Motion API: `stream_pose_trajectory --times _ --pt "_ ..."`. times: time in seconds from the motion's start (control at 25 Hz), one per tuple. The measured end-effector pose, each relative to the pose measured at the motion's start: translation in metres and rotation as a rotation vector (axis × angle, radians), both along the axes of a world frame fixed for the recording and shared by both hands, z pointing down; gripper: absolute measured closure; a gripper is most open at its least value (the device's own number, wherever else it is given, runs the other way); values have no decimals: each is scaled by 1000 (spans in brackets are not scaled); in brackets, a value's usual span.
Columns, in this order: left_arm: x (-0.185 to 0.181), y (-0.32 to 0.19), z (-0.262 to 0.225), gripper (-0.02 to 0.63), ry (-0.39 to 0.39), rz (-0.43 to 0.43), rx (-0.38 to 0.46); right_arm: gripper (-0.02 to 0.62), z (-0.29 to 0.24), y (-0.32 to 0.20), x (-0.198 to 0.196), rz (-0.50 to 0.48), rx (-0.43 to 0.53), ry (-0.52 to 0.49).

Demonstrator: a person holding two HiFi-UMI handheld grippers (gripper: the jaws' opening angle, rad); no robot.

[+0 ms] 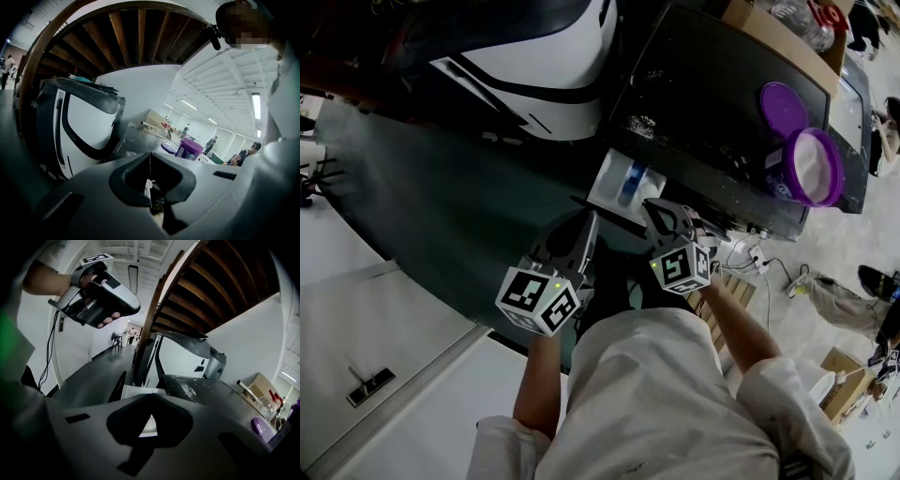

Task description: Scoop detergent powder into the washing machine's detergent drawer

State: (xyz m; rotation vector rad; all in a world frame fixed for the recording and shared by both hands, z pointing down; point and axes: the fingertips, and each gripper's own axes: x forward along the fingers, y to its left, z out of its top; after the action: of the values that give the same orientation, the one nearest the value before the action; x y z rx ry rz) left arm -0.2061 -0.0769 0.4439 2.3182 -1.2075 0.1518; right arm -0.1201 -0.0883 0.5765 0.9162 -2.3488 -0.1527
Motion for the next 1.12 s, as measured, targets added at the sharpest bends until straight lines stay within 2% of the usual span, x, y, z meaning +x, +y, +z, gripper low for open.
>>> stream_pose_trajectory --times 0.2,0.4,0.72,1.12 --pt "-1 0 1 586 0 -2 -1 588 -6 -3 5 45 -37 -63" --pt "3 -2 1 586 0 2 4 588 -23 -12 14 122 -112 -195" --pt "8 -6 -3 586 3 6 18 588 -44 -14 26 198 -201 -353" --pt "11 -8 -11 586 -3 6 41 588 -85 -12 41 236 -223 -492"
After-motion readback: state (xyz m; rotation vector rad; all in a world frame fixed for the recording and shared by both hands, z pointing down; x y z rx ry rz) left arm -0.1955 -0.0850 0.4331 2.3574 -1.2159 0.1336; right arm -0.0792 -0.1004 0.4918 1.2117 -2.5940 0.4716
